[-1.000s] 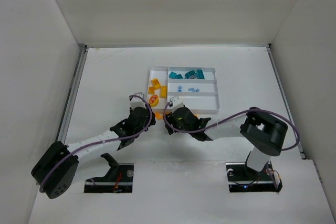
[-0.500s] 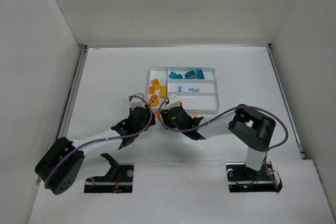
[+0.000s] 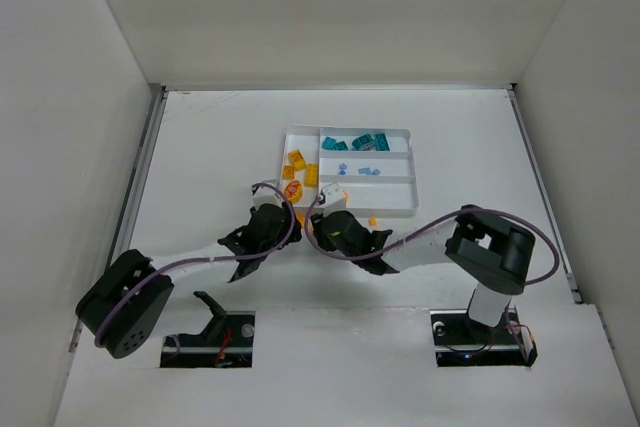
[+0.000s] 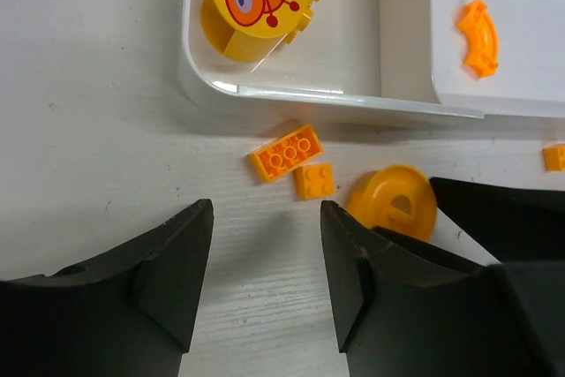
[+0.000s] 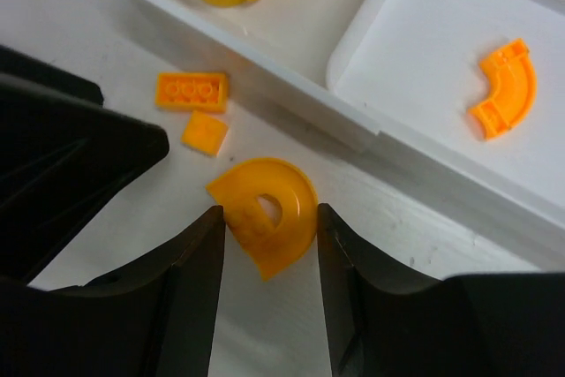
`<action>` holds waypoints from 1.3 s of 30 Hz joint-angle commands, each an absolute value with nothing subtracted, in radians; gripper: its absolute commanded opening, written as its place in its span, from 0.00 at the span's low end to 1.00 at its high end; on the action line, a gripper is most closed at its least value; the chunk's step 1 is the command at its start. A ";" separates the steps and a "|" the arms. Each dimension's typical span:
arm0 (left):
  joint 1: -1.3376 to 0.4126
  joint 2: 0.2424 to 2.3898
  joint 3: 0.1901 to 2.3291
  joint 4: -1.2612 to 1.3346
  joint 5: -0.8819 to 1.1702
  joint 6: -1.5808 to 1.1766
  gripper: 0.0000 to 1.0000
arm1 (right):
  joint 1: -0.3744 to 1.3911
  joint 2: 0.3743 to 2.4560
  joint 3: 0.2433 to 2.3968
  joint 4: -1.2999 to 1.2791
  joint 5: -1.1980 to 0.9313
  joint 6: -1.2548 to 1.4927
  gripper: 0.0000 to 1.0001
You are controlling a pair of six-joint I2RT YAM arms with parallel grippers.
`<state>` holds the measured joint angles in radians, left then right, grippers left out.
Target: Sort the legos into containers by color
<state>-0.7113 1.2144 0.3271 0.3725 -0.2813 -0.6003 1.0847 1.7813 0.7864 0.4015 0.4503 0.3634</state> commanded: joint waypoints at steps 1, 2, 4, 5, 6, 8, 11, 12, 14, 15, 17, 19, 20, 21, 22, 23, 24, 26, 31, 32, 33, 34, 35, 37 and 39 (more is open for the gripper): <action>-0.716 1.227 0.360 0.420 -0.259 -0.594 0.50 | 1.105 1.669 0.743 0.413 0.488 0.391 0.39; -0.720 1.230 0.364 0.422 -0.259 -0.592 0.50 | 1.110 1.643 0.729 0.402 0.495 0.394 0.39; -0.722 1.241 0.368 0.426 -0.259 -0.592 0.50 | 1.111 1.583 0.697 0.376 0.512 0.406 0.39; -0.723 1.247 0.371 0.431 -0.259 -0.591 0.49 | 1.110 1.557 0.686 0.364 0.518 0.410 0.39; -0.725 1.253 0.373 0.436 -0.259 -0.591 0.49 | 1.110 1.533 0.677 0.354 0.523 0.411 0.39; -0.726 1.265 0.380 0.440 -0.261 -0.588 0.49 | 1.092 1.491 0.666 0.341 0.526 0.411 0.39; -0.732 1.282 0.391 0.440 -0.267 -0.578 0.49 | 1.012 1.451 0.669 0.328 0.525 0.405 0.39; -0.734 1.287 0.396 0.440 -0.268 -0.574 0.49 | 0.983 1.448 0.676 0.327 0.520 0.405 0.39; -0.736 1.296 0.400 0.442 -0.278 -0.566 0.49 | 0.926 1.456 0.696 0.325 0.512 0.411 0.39; -0.736 1.302 0.403 0.442 -0.281 -0.560 0.49 | 0.904 1.463 0.707 0.324 0.509 0.411 0.39; -0.737 1.312 0.408 0.442 -0.288 -0.549 0.49 | 0.869 1.492 0.732 0.322 0.506 0.413 0.39; -0.737 1.322 0.414 0.442 -0.294 -0.542 0.49 | 0.848 1.522 0.752 0.321 0.506 0.414 0.40; -0.737 1.328 0.417 0.442 -0.299 -0.537 0.49 | 0.841 1.535 0.759 0.319 0.506 0.414 0.40; -0.737 1.335 0.420 0.442 -0.301 -0.532 0.49 | 0.835 1.549 0.767 0.319 0.506 0.414 0.41; -0.737 1.341 0.423 0.442 -0.301 -0.529 0.49 | 0.831 1.558 0.772 0.319 0.506 0.414 0.42; -0.737 1.347 0.428 0.442 -0.302 -0.528 0.49 | 0.825 1.568 0.778 0.319 0.506 0.414 0.46; -0.739 1.354 0.433 0.442 -0.304 -0.525 0.49 | 0.821 1.572 0.781 0.321 0.506 0.416 0.50; -0.739 1.368 0.440 0.442 -0.304 -0.522 0.49 | 0.818 1.575 0.784 0.325 0.506 0.416 0.59; -0.746 1.397 0.456 0.452 -0.304 -0.514 0.48 | 0.823 1.542 0.759 0.327 0.515 0.420 0.66; -0.749 1.404 0.459 0.454 -0.305 -0.512 0.47 | 0.823 1.531 0.750 0.327 0.515 0.423 0.66; -0.751 1.408 0.462 0.454 -0.307 -0.511 0.46 | 0.824 1.520 0.739 0.327 0.517 0.428 0.66; -0.755 1.413 0.463 0.454 -0.311 -0.509 0.44 | 0.828 1.510 0.726 0.328 0.518 0.436 0.66; -0.758 1.417 0.465 0.454 -0.314 -0.508 0.44 | 0.832 1.499 0.710 0.330 0.518 0.445 0.66; -0.765 1.422 0.466 0.454 -0.327 -0.505 0.44 | 0.837 1.482 0.686 0.334 0.518 0.466 0.65; -0.772 1.430 0.471 0.446 -0.347 -0.499 0.44 | 0.841 1.467 0.663 0.342 0.518 0.482 0.65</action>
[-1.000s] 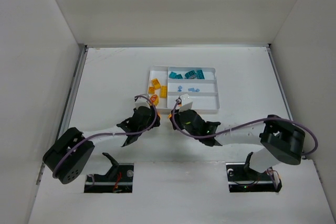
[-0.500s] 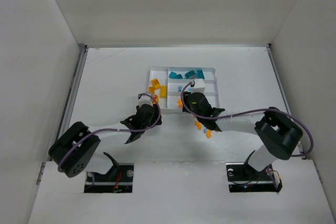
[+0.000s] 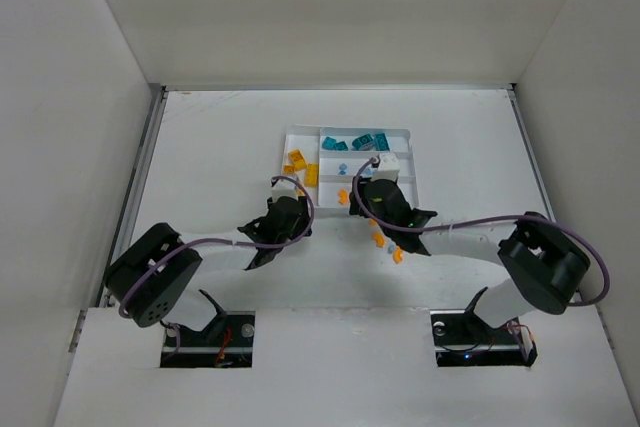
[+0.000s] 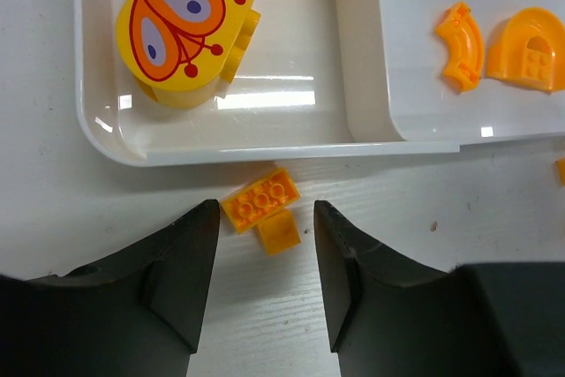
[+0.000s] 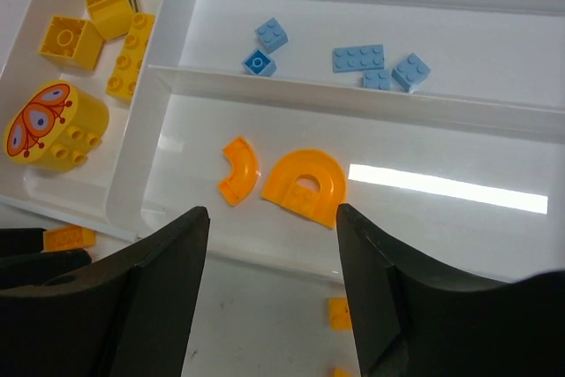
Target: Sort the legos into containers by color
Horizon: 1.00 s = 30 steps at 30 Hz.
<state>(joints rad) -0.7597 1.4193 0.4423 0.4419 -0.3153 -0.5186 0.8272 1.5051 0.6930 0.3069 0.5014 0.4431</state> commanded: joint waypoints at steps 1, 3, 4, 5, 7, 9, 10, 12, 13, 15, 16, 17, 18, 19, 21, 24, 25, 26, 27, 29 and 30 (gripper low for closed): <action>-0.777 1.433 0.472 0.445 -0.357 -0.496 0.43 | 0.844 1.462 0.654 0.345 0.518 0.489 0.65; -0.789 1.440 0.477 0.445 -0.383 -0.485 0.43 | 0.852 1.451 0.640 0.350 0.518 0.497 0.65; -0.797 1.446 0.480 0.443 -0.400 -0.480 0.43 | 0.855 1.448 0.635 0.351 0.518 0.502 0.65; -0.803 1.453 0.485 0.442 -0.417 -0.476 0.43 | 0.860 1.444 0.632 0.351 0.520 0.505 0.65; -0.817 1.469 0.491 0.442 -0.445 -0.471 0.43 | 0.869 1.439 0.629 0.351 0.520 0.511 0.65; -0.832 1.491 0.499 0.443 -0.468 -0.466 0.43 | 0.880 1.436 0.627 0.353 0.520 0.514 0.65; -0.838 1.499 0.500 0.446 -0.474 -0.466 0.43 | 0.884 1.436 0.627 0.353 0.520 0.517 0.65; -0.843 1.512 0.506 0.448 -0.486 -0.466 0.43 | 0.893 1.439 0.624 0.353 0.522 0.525 0.65; -0.844 1.519 0.508 0.448 -0.492 -0.466 0.43 | 0.898 1.440 0.623 0.354 0.525 0.531 0.65; -0.844 1.532 0.514 0.448 -0.509 -0.466 0.44 | 0.907 1.442 0.618 0.365 0.532 0.546 0.65; -0.846 1.537 0.517 0.443 -0.518 -0.468 0.44 | 0.912 1.442 0.617 0.371 0.534 0.552 0.65; -0.846 1.543 0.520 0.443 -0.522 -0.469 0.44 | 0.916 1.442 0.617 0.371 0.534 0.555 0.65; -0.849 1.549 0.525 0.442 -0.525 -0.468 0.44 | 0.923 1.439 0.621 0.367 0.534 0.554 0.65; -0.854 1.557 0.528 0.443 -0.525 -0.466 0.41 | 0.927 1.433 0.621 0.364 0.537 0.551 0.65; -0.857 1.568 0.529 0.446 -0.526 -0.466 0.33 | 0.933 1.417 0.615 0.362 0.545 0.549 0.65; -0.867 1.559 0.523 0.442 -0.525 -0.474 0.22 | 0.938 1.394 0.585 0.371 0.549 0.560 0.64; -0.875 1.546 0.515 0.440 -0.526 -0.474 0.20 | 0.940 1.390 0.577 0.371 0.549 0.566 0.64; -0.880 1.533 0.506 0.440 -0.526 -0.477 0.19 | 0.940 1.387 0.571 0.371 0.549 0.571 0.64; -0.883 1.514 0.496 0.440 -0.526 -0.480 0.18 | 0.940 1.382 0.565 0.370 0.549 0.572 0.64; -0.893 1.468 0.480 0.436 -0.526 -0.488 0.17 | 0.938 1.373 0.557 0.370 0.549 0.574 0.64; -0.897 1.442 0.479 0.430 -0.525 -0.488 0.17 | 0.938 1.368 0.554 0.367 0.549 0.574 0.62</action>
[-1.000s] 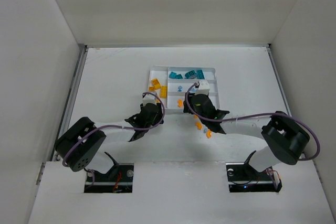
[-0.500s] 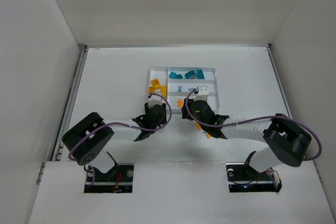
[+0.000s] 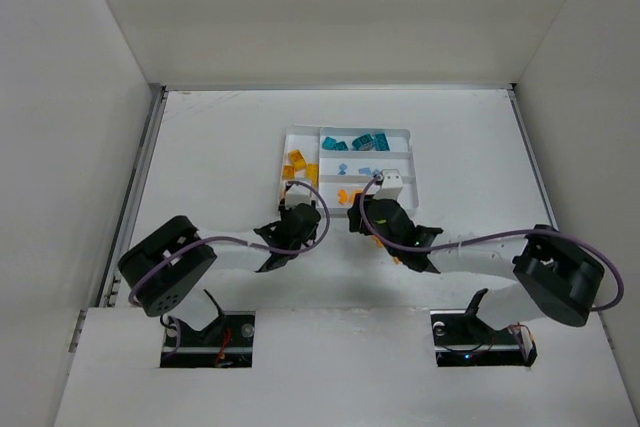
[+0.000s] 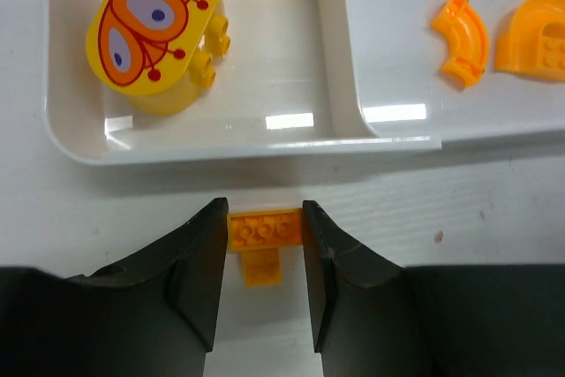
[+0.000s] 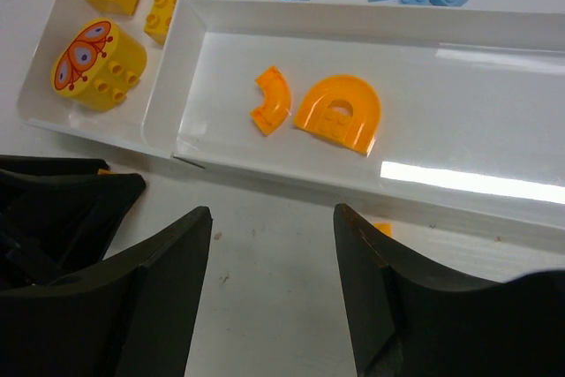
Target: Sort the legos into containers by color
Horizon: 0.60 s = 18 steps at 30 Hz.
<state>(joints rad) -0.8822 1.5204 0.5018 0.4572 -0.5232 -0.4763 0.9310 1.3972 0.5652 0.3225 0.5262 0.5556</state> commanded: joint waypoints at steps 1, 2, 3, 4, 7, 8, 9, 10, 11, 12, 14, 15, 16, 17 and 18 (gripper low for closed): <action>-0.900 1.413 0.477 0.417 -0.522 -0.488 0.17 | 0.940 1.359 0.548 0.362 0.549 0.574 0.61; -0.903 1.385 0.482 0.404 -0.522 -0.488 0.17 | 0.944 1.352 0.542 0.361 0.549 0.574 0.58; -0.906 1.359 0.486 0.388 -0.522 -0.486 0.17 | 0.947 1.344 0.534 0.360 0.551 0.575 0.55; -0.909 1.326 0.495 0.374 -0.522 -0.483 0.17 | 0.950 1.336 0.526 0.357 0.554 0.580 0.51; -0.912 1.264 0.521 0.347 -0.515 -0.476 0.17 | 0.953 1.327 0.506 0.342 0.561 0.601 0.41; -0.913 1.252 0.532 0.341 -0.511 -0.476 0.17 | 0.952 1.330 0.503 0.334 0.561 0.609 0.40; -0.913 1.246 0.543 0.339 -0.503 -0.474 0.17 | 0.952 1.335 0.503 0.327 0.561 0.615 0.40; -0.913 1.246 0.555 0.337 -0.493 -0.474 0.17 | 0.953 1.342 0.502 0.319 0.566 0.621 0.40; -0.912 1.247 0.566 0.339 -0.483 -0.474 0.17 | 0.953 1.350 0.502 0.311 0.574 0.627 0.40; -0.910 1.253 0.578 0.345 -0.473 -0.474 0.17 | 0.953 1.362 0.503 0.304 0.589 0.630 0.41; -0.906 1.273 0.606 0.350 -0.454 -0.474 0.17 | 0.953 1.377 0.505 0.295 0.621 0.637 0.46; -0.904 1.285 0.620 0.357 -0.445 -0.476 0.17 | 0.955 1.382 0.505 0.290 0.635 0.643 0.48; -0.901 1.298 0.633 0.365 -0.436 -0.477 0.17 | 0.955 1.388 0.505 0.285 0.644 0.647 0.50; -0.901 1.313 0.649 0.374 -0.428 -0.476 0.17 | 0.955 1.390 0.505 0.284 0.649 0.652 0.51; -0.900 1.327 0.663 0.382 -0.419 -0.476 0.17 | 0.955 1.394 0.505 0.282 0.649 0.653 0.52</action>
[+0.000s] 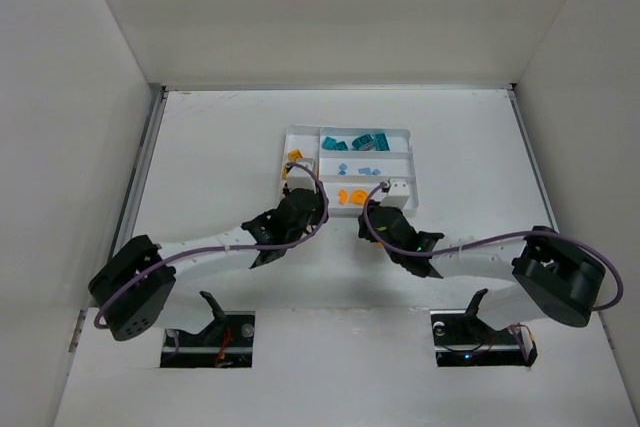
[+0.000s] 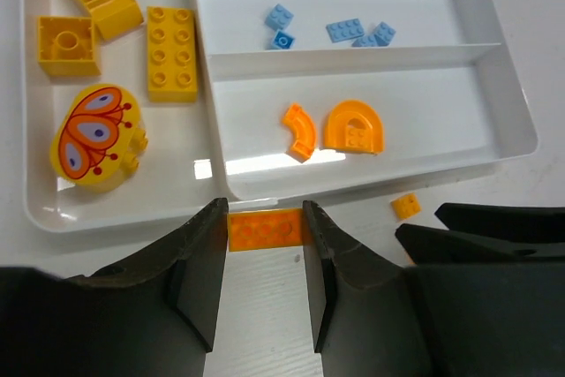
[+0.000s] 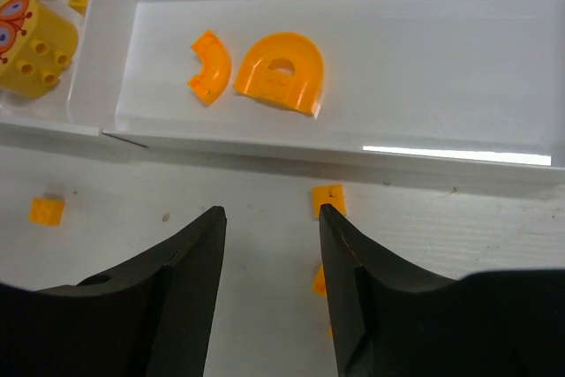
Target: Sort the legos into containers by color
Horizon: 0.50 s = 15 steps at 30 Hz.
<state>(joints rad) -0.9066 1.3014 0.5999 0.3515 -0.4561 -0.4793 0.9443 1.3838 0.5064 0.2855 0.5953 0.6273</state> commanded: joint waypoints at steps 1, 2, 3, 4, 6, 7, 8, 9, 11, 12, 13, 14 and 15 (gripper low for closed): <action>-0.897 1.342 0.678 0.388 -0.410 -0.474 0.17 | 0.955 1.400 0.505 0.282 0.649 0.655 0.53; -0.894 1.362 0.693 0.393 -0.402 -0.474 0.17 | 0.955 1.408 0.508 0.282 0.649 0.655 0.54; -0.890 1.382 0.709 0.397 -0.394 -0.474 0.18 | 0.955 1.416 0.509 0.282 0.649 0.655 0.54; -0.887 1.400 0.721 0.405 -0.388 -0.474 0.18 | 0.955 1.425 0.511 0.284 0.650 0.655 0.55; -0.881 1.440 0.742 0.422 -0.371 -0.480 0.18 | 0.955 1.442 0.515 0.287 0.658 0.658 0.55; -0.878 1.460 0.752 0.431 -0.364 -0.483 0.19 | 0.955 1.450 0.518 0.287 0.664 0.663 0.55; -0.875 1.483 0.761 0.439 -0.356 -0.486 0.19 | 0.955 1.457 0.520 0.284 0.670 0.666 0.55; -0.872 1.502 0.768 0.446 -0.351 -0.491 0.19 | 0.955 1.462 0.520 0.282 0.675 0.670 0.55; -0.867 1.540 0.784 0.460 -0.344 -0.497 0.20 | 0.955 1.468 0.520 0.284 0.684 0.675 0.55; -0.866 1.557 0.790 0.465 -0.341 -0.502 0.20 | 0.955 1.471 0.519 0.284 0.686 0.680 0.55; -0.863 1.575 0.798 0.471 -0.336 -0.505 0.21 | 0.955 1.473 0.515 0.288 0.686 0.683 0.54; -0.860 1.589 0.804 0.475 -0.333 -0.508 0.21 | 0.955 1.474 0.514 0.290 0.686 0.684 0.54; -0.858 1.598 0.807 0.479 -0.330 -0.508 0.22 | 0.955 1.477 0.514 0.290 0.686 0.686 0.54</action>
<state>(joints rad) -0.8680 1.5867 0.7628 0.4232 -0.3496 -0.4919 0.9443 1.4696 0.5068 0.2703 0.6506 0.6643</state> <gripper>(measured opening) 0.330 0.545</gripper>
